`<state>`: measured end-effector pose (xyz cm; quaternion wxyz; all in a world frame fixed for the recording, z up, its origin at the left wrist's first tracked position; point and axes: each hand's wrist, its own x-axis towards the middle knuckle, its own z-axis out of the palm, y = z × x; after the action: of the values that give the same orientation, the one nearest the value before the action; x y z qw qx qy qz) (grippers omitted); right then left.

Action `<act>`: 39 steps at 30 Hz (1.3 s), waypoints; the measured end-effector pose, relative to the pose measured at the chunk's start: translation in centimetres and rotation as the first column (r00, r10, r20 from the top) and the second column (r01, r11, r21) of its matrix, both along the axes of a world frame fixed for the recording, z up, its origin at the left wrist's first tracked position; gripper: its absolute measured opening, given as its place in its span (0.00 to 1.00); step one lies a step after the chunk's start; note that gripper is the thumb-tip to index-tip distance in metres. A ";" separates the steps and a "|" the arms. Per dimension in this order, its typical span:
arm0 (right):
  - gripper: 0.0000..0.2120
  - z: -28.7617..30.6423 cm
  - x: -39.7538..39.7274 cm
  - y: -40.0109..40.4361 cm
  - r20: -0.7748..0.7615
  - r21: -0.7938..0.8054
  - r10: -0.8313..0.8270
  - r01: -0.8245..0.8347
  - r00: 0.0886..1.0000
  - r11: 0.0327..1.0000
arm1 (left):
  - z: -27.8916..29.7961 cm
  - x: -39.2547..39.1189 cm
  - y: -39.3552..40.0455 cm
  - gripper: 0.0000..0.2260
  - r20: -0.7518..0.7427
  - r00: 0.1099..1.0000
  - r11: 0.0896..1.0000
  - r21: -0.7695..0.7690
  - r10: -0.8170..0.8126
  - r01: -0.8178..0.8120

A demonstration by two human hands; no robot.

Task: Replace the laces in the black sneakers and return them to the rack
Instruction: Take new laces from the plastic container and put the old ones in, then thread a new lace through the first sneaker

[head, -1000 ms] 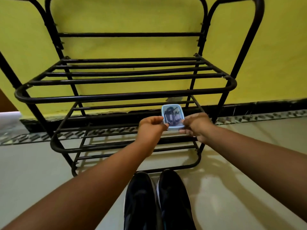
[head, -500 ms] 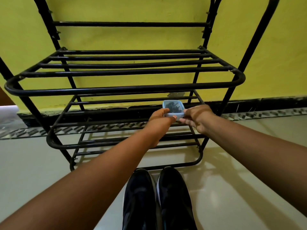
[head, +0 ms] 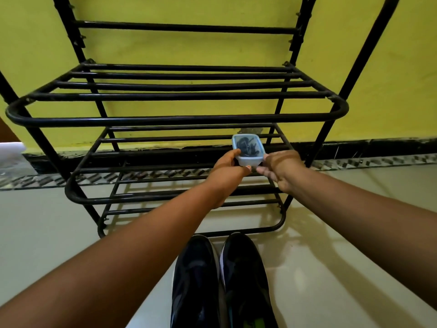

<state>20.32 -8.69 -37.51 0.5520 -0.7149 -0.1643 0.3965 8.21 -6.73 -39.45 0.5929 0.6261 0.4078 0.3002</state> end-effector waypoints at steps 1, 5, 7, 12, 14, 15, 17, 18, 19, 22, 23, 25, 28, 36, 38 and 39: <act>0.10 -0.3 0.1 -0.2 0.037 -0.011 -0.007 0.007 0.999 1.000 | 0.1 -0.3 -0.2 0.26 -0.008 1.000 1.000 0.023 0.000 0.001; 0.07 -1.2 -0.2 -2.2 0.370 -0.051 0.013 0.007 0.929 0.999 | 1.2 -2.7 -1.2 0.13 -0.035 0.999 0.986 0.164 0.022 -0.016; 0.15 -1.3 -0.9 -3.7 0.479 -0.042 0.078 -0.066 0.874 0.997 | 2.0 -4.4 -1.6 0.08 -0.031 0.998 0.976 0.214 0.054 -0.046; 0.14 -0.6 -4.2 -9.5 0.712 -0.026 0.251 -0.333 0.656 0.943 | 3.3 -10.3 -5.4 0.06 -0.124 0.991 0.974 0.225 0.043 -0.014; 0.08 -0.6 -5.9 -12.3 0.737 -0.085 0.406 -0.522 0.540 0.849 | 3.2 -13.4 -8.2 0.05 -0.165 0.986 0.982 0.191 0.024 0.008; 0.07 -0.9 -6.8 -13.9 0.734 -0.135 0.495 -0.615 0.464 0.777 | 2.7 -15.1 -9.9 0.05 -0.192 0.981 0.984 0.180 0.024 0.012; 0.08 -1.6 -8.3 -16.6 0.718 -0.271 0.632 -0.719 0.292 0.640 | 0.9 -18.1 -12.5 0.06 -0.240 0.969 0.980 0.200 0.052 -0.002; 0.08 -2.2 -9.3 -17.9 0.697 -0.338 0.685 -0.745 0.213 0.575 | -0.3 -19.7 -14.0 0.06 -0.269 0.959 0.976 0.217 0.086 -0.026; 0.08 -3.0 -10.2 -18.8 0.674 -0.392 0.725 -0.766 0.139 0.510 | -1.7 -21.1 -15.2 0.05 -0.307 0.944 0.971 0.233 0.125 -0.053; 0.09 -4.6 -12.9 -21.2 0.588 -0.512 0.806 -0.803 -0.070 0.304 | -5.8 -24.5 -18.7 0.05 -0.459 0.867 0.962 0.260 0.194 -0.077; 0.09 -5.1 -13.8 -21.9 0.558 -0.536 0.821 -0.808 -0.121 0.246 | -7.0 -25.4 -19.7 0.06 -0.517 0.838 0.965 0.257 0.175 -0.043; 0.10 -6.1 -15.2 -23.0 0.511 -0.566 0.840 -0.806 -0.181 0.171 | -8.9 -26.6 -21.6 0.08 -0.605 0.789 0.971 0.232 0.103 0.051; 0.11 -8.8 -17.0 -24.1 0.482 -0.566 0.858 -0.811 -0.177 0.151 | -11.1 -27.6 -23.5 0.12 -0.631 0.776 0.983 0.133 -0.016 0.129; 0.18 -14.5 -21.8 -24.7 0.281 -0.794 0.776 -0.591 -0.564 -0.142 | -14.5 -30.4 -24.6 0.28 -0.731 0.644 0.900 0.096 -0.227 0.425; 0.22 -15.0 -22.0 -24.8 0.244 -0.802 0.766 -0.568 -0.595 -0.186 | -14.9 -30.4 -24.7 0.30 -0.740 0.631 0.894 0.092 -0.233 0.438; 0.23 -15.2 -22.1 -24.9 0.241 -0.793 0.770 -0.577 -0.590 -0.194 | -15.1 -30.5 -24.7 0.31 -0.741 0.628 0.894 0.085 -0.239 0.440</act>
<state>-1.77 -33.55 -52.71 -0.2112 -0.4287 -0.8301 0.2873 -22.28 -31.45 -54.53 0.3469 0.8300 0.4355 -0.0339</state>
